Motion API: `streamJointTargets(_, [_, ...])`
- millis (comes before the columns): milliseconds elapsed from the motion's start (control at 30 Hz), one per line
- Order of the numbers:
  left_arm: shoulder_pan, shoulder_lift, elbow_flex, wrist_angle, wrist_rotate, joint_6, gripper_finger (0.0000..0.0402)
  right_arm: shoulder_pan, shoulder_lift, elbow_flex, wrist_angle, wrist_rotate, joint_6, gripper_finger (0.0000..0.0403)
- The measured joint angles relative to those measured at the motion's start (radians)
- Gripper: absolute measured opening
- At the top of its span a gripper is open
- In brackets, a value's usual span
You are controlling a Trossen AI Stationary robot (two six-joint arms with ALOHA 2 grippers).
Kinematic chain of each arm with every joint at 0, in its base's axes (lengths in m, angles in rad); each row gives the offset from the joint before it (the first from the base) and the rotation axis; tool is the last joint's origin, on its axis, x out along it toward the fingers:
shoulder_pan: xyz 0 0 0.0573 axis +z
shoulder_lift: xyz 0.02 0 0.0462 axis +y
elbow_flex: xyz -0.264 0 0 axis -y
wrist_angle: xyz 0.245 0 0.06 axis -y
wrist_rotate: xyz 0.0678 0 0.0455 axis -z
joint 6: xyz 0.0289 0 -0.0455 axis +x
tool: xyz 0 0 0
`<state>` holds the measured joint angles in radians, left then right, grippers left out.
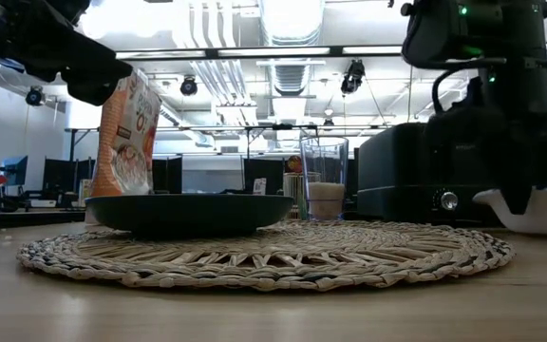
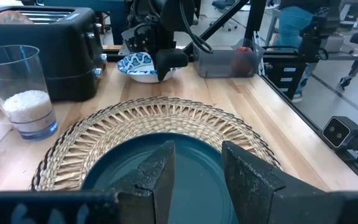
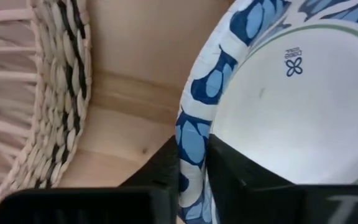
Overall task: Arrange a breakfast setting
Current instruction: Put the white patterned bowl on the brown placemat
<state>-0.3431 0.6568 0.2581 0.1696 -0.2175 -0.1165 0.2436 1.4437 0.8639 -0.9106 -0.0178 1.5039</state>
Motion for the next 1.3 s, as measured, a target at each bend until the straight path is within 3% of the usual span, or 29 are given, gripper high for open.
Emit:
streamJointTargets(167, [0.000, 0.003, 0.001, 0.007, 0.000, 0.000, 0.0116, 0.000, -0.011, 0.000, 0.031, -0.059, -0.110, 0.0015])
streamJointTargets(400, [0.000, 0.011, 0.002, 0.021, 0.000, 0.000, 0.0116, 0.001, -0.008, 0.038, 0.036, -0.118, -0.278, 0.0009])
streamJointTargets(667, [0.000, 0.038, 0.002, 0.059, 0.000, -0.006, 0.0116, 0.001, -0.003, 0.209, 0.034, -0.106, -0.708, 0.0009])
streamJointTargets(833, [0.000, 0.069, 0.002, 0.077, 0.000, -0.026, 0.0116, 0.016, -0.002, 0.318, 0.034, -0.021, -1.012, 0.0009])
streamJointTargets(1033, [0.000, 0.096, 0.002, 0.086, 0.000, -0.058, 0.0116, 0.030, -0.002, 0.352, 0.034, 0.019, -1.289, 0.0009])
streamJointTargets(1300, [0.000, 0.112, 0.002, 0.117, 0.000, -0.065, 0.0116, 0.029, -0.002, 0.260, 0.098, 0.020, -1.311, 0.0009])
